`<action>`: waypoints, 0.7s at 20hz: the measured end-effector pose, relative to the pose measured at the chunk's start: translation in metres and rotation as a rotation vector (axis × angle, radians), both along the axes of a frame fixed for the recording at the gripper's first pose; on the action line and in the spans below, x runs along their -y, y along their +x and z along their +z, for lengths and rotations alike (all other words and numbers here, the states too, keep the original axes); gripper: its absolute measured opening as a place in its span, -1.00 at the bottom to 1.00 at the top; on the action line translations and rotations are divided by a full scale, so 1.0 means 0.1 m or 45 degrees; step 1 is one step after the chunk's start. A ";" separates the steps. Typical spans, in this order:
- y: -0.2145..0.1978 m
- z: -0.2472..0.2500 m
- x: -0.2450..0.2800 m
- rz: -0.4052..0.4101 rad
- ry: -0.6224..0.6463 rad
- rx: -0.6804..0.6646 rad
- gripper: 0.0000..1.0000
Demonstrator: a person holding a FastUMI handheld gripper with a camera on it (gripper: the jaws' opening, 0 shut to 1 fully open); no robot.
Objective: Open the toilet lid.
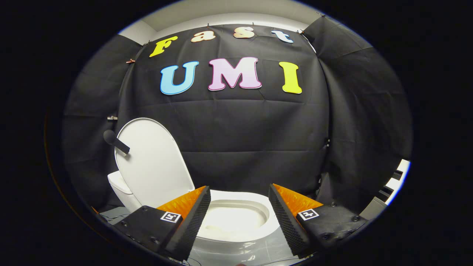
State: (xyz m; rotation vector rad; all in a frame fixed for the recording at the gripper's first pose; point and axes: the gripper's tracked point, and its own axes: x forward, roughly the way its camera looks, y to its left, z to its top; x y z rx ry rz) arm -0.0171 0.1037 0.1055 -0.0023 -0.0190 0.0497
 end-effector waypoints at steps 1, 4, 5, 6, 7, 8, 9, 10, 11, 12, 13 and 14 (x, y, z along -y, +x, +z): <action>0.00 -0.01 0.01 0.000 -0.003 0.000 0.97; 0.00 -0.06 0.02 0.002 0.001 -0.020 0.97; -0.01 -0.04 0.03 0.001 0.001 -0.017 0.97; -0.01 -0.03 0.03 0.002 0.001 -0.012 0.97; -0.02 -0.02 0.02 0.003 -0.001 -0.009 0.97; -0.01 -0.02 0.02 0.004 0.000 -0.009 0.97; -0.01 -0.02 0.03 0.003 0.003 -0.009 0.97; -0.01 -0.01 0.03 0.003 0.008 -0.009 0.97; -0.01 -0.02 0.03 0.006 0.013 -0.012 0.98; -0.01 -0.02 0.02 0.006 0.014 -0.013 0.97; -0.01 -0.02 0.01 0.008 0.012 -0.012 0.97; -0.02 -0.02 0.00 0.011 0.008 -0.014 0.97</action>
